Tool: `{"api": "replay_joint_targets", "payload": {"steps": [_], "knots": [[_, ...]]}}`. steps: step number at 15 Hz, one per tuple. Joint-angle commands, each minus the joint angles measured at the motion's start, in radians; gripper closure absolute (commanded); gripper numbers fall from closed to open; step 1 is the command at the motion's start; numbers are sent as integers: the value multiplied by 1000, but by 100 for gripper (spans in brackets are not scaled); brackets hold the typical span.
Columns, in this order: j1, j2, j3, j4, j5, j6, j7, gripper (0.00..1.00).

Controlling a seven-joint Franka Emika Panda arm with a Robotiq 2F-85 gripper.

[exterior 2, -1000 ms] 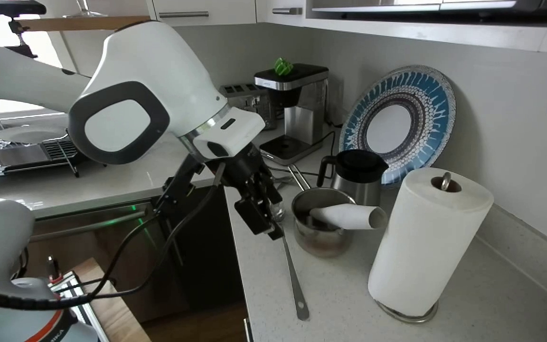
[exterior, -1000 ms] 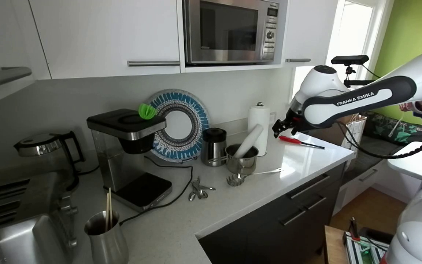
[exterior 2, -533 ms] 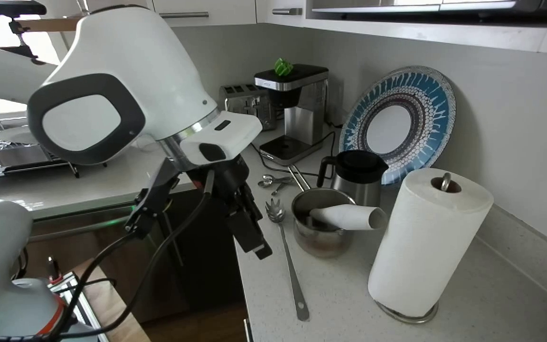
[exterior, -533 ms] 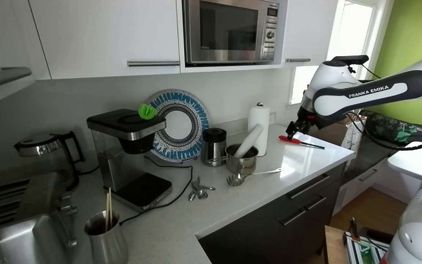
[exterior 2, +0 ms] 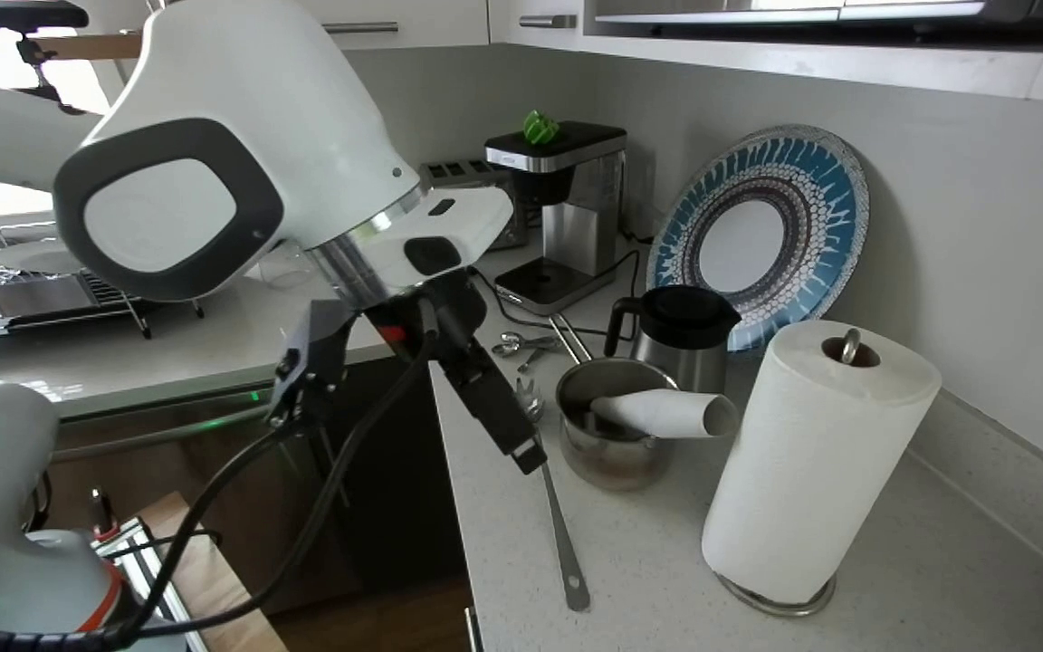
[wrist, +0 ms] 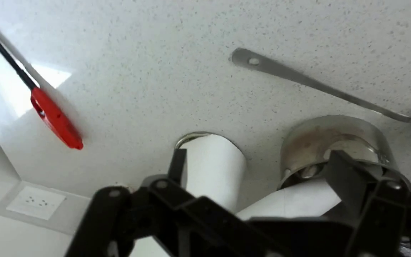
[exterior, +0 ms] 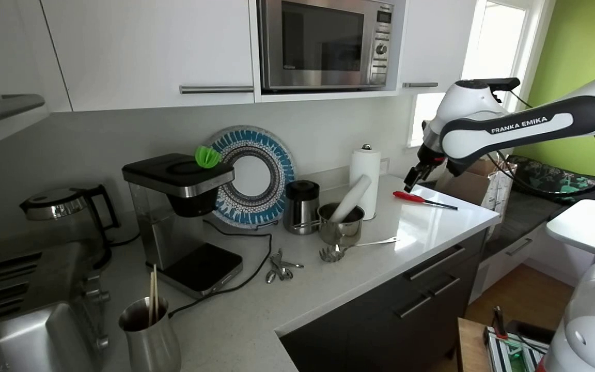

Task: Remove the roll of paper from the pot and put it on the counter

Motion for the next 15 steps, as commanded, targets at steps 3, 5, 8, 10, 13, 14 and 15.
{"api": "replay_joint_targets", "payload": {"steps": [3, 5, 8, 10, 13, 14, 15], "knots": [[165, 135, -153, 217, 76, -16, -381, 0], [228, 177, -215, 282, 169, -22, -507, 0], [192, 168, -185, 274, 176, -9, -455, 0], [197, 200, -191, 304, 190, -12, -460, 0], [239, 228, -245, 309, 277, -8, -617, 0], [243, 246, -260, 314, 312, -7, -654, 0], [252, 265, -281, 320, 361, -5, -706, 0]]}}
